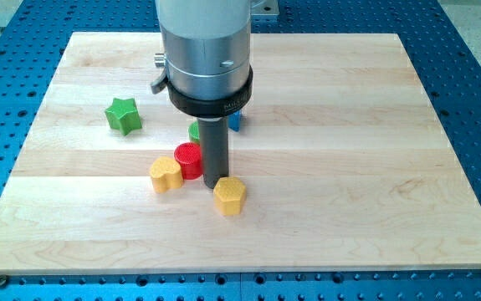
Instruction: Slide the green circle to the top left of the red circle
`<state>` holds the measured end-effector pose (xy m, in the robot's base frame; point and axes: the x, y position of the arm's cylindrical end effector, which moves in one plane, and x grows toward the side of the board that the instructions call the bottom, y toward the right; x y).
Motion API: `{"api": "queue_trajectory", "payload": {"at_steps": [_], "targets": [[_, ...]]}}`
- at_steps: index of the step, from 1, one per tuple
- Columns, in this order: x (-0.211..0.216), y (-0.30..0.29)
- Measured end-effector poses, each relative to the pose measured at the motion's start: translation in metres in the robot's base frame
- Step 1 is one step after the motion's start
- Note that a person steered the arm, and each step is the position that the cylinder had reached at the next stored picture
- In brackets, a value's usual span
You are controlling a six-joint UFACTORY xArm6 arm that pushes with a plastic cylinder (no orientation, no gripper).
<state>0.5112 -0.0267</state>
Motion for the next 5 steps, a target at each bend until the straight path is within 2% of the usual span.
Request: {"api": "queue_trajectory", "payload": {"at_steps": [3, 4, 5], "targets": [[-0.064, 0.019], [-0.079, 0.011], [-0.077, -0.041]]}}
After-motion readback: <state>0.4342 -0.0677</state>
